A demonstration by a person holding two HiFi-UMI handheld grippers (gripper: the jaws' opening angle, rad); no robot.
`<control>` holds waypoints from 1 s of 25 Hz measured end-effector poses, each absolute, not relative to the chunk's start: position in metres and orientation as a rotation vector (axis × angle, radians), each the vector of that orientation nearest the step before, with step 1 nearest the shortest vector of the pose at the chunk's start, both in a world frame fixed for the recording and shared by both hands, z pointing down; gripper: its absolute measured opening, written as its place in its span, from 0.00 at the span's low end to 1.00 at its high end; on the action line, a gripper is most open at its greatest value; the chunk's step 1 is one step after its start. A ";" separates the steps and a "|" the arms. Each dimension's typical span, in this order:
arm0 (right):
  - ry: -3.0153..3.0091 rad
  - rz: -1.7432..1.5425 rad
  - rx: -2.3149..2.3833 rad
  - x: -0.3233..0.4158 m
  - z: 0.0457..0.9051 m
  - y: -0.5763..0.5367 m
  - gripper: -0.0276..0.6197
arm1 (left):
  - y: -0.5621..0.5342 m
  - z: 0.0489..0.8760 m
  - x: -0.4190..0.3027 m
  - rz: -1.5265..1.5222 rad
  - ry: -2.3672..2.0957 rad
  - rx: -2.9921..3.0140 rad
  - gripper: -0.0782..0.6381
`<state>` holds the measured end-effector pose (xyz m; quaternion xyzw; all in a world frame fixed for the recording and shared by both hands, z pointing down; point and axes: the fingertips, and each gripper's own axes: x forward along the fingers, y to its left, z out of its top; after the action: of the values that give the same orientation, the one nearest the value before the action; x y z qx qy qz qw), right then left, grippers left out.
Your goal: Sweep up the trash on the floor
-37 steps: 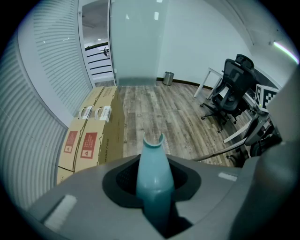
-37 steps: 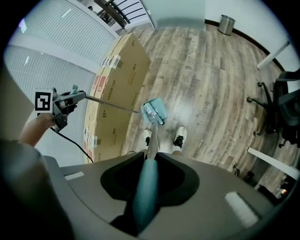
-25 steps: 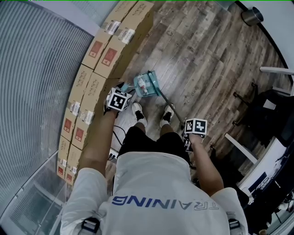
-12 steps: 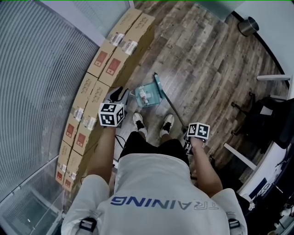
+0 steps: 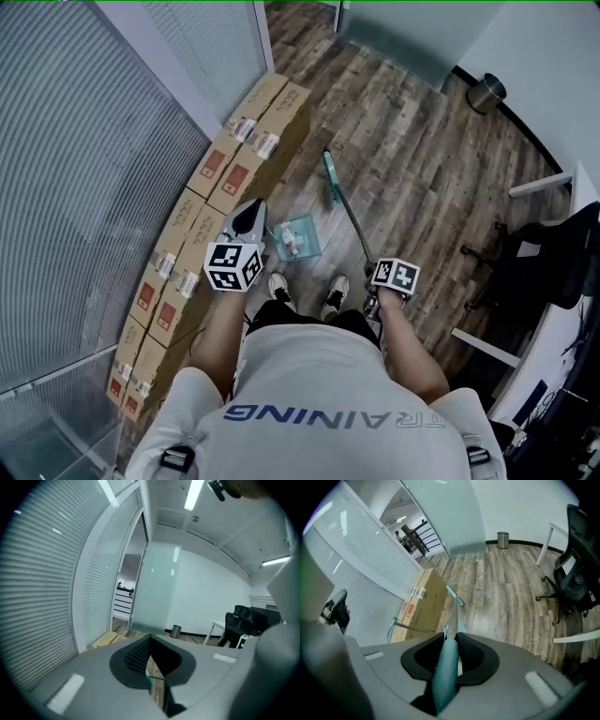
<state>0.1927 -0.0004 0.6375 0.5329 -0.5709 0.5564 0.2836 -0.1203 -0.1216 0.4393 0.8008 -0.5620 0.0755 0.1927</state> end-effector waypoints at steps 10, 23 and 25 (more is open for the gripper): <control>-1.663 1.380 1.612 0.199 0.562 -0.072 0.21 | -0.130 0.344 -0.083 0.076 -1.623 2.417 0.11; -1.793 1.267 1.670 0.202 0.515 -0.104 0.21 | -0.126 0.324 -0.067 0.032 -1.625 2.468 0.11; -1.793 1.263 1.665 0.202 0.515 -0.103 0.21 | -0.127 0.325 -0.067 0.031 -1.619 2.465 0.11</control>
<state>0.2016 -0.1026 0.5147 0.5934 -0.6390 0.4499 0.1926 -0.0665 -0.1265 0.3248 0.8319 -0.5465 0.0105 0.0958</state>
